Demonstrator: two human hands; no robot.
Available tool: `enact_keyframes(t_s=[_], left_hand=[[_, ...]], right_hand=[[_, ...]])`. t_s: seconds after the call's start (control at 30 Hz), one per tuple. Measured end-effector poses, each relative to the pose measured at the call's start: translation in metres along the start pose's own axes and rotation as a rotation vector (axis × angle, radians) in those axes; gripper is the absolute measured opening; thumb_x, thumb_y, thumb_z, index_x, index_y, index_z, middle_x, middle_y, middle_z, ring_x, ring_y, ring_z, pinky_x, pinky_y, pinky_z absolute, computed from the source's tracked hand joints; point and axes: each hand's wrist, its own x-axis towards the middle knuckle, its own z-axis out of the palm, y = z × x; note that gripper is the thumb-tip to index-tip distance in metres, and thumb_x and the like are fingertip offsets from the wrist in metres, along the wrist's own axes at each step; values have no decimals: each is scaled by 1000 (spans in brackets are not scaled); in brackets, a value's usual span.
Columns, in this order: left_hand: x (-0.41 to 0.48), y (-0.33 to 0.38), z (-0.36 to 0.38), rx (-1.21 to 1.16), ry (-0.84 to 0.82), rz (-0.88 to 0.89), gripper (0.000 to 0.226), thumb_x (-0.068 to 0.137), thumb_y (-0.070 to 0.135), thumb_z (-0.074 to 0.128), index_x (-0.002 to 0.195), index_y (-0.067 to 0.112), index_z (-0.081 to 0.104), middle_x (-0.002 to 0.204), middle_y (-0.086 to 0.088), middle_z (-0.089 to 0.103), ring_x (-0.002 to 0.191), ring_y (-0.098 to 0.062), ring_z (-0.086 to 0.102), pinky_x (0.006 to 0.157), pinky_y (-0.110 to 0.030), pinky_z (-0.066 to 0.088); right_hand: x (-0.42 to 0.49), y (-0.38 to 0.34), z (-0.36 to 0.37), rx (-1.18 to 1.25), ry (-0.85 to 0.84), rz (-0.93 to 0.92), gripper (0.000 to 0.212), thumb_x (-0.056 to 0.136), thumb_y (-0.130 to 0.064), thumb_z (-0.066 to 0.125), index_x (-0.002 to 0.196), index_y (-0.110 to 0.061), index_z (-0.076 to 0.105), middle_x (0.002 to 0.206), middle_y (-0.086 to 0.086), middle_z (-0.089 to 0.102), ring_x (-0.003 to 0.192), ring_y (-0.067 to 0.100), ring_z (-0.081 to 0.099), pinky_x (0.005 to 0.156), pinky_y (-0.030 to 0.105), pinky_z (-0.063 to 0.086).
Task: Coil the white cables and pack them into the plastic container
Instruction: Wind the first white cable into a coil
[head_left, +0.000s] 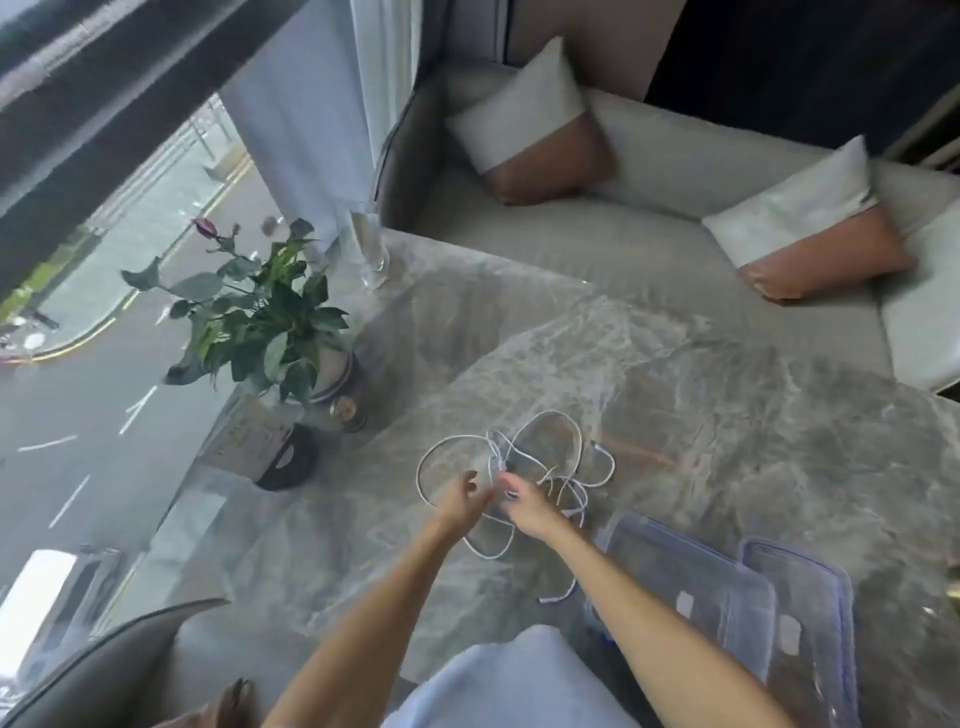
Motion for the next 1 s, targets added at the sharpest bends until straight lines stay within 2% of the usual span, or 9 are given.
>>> enact_keyframes(t_s=[0.07, 0.17, 0.27, 0.37, 0.47, 0.6, 0.77, 0.87, 1.0], left_hand=[[10, 2, 1, -32, -70, 46, 31, 97, 18, 58, 117, -5, 62, 112, -29, 67, 92, -38, 66, 79, -41, 50], [15, 6, -5, 108, -149, 120, 17, 94, 7, 52, 86, 1, 66, 86, -28, 68, 63, -28, 58, 71, -44, 53], [5, 12, -20, 274, -171, 331, 21, 81, -7, 50, 76, 11, 61, 88, -25, 69, 80, -36, 63, 77, -44, 49], [-6, 15, -40, 284, -200, 580, 28, 77, -16, 46, 76, 10, 56, 76, -14, 56, 78, -28, 52, 72, -33, 40], [-21, 24, -62, 297, -22, 700, 14, 88, -3, 49, 85, 3, 61, 84, -8, 57, 82, -28, 52, 74, -34, 42], [-52, 44, -76, 160, 411, 727, 16, 98, 26, 49, 93, 15, 60, 92, -1, 62, 85, -20, 53, 79, -32, 42], [-90, 77, -69, -44, -125, 729, 18, 100, 33, 49, 109, 24, 62, 97, 16, 69, 92, 2, 64, 86, -23, 49], [-101, 96, -67, -221, -160, 746, 21, 102, 23, 47, 91, 10, 60, 67, 6, 63, 64, -11, 59, 72, -34, 50], [-111, 112, -83, -219, -180, 830, 19, 99, 20, 52, 90, 6, 58, 61, 6, 51, 56, -12, 48, 56, -28, 44]], right_hand=[[0, -1, 6, 97, -69, 15, 55, 97, 11, 43, 149, -2, 33, 147, 17, 48, 137, 27, 45, 108, 25, 36], [-7, 6, 6, 8, 105, 7, 58, 97, 7, 44, 151, -12, 33, 134, 14, 59, 128, 24, 53, 104, 24, 39], [-14, 11, -3, -182, 240, -170, 64, 93, 4, 51, 150, -21, 38, 134, 8, 47, 115, 18, 56, 105, 30, 43], [-20, -2, -10, -285, 246, -294, 40, 93, -8, 60, 132, -13, 60, 127, 6, 56, 107, 18, 61, 98, 34, 48], [-30, -28, -23, -336, 298, -261, 19, 93, -29, 63, 90, -13, 72, 80, 5, 67, 71, 18, 60, 68, 34, 47], [-56, -69, -50, 210, 296, -174, 19, 93, -23, 65, 84, -8, 73, 68, 3, 67, 57, 11, 60, 55, 22, 47], [-108, -124, -84, 621, 286, -342, 15, 94, -19, 63, 85, -10, 72, 74, 3, 72, 57, 8, 66, 58, 16, 55], [-137, -147, -112, 654, 351, -508, 15, 92, -20, 65, 83, -14, 74, 73, 0, 74, 59, 8, 66, 61, 18, 56], [-167, -148, -163, 999, 550, -664, 10, 89, -21, 65, 90, -14, 71, 69, -4, 72, 55, 3, 63, 57, 15, 54]])
